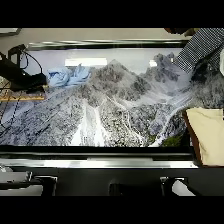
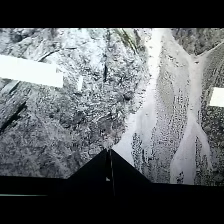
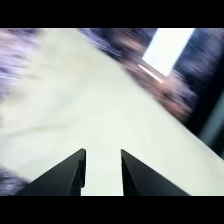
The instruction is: Fold the clothes and pants, and hang the long-sleeved shirts on hangers.
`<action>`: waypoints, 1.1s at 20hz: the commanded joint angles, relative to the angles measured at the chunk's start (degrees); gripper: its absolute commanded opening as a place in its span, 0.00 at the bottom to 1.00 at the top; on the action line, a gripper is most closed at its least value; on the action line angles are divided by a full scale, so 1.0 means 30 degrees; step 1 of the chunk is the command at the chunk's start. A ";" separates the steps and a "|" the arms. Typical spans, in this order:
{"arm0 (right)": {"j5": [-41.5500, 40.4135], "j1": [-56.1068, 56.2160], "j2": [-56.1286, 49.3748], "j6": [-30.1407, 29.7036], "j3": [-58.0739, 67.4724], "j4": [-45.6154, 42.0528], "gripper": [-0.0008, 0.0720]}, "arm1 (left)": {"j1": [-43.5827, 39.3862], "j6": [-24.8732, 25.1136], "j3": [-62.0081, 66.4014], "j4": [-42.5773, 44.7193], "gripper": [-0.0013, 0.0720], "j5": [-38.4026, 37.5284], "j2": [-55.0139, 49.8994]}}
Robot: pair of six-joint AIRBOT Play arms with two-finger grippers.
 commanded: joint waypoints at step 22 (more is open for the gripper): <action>0.3963 1.4987 0.0117 -0.5297 0.1173 0.3767 0.08 | -0.1974 0.1158 -1.1460 -0.0138 0.04 0.5238 0.6943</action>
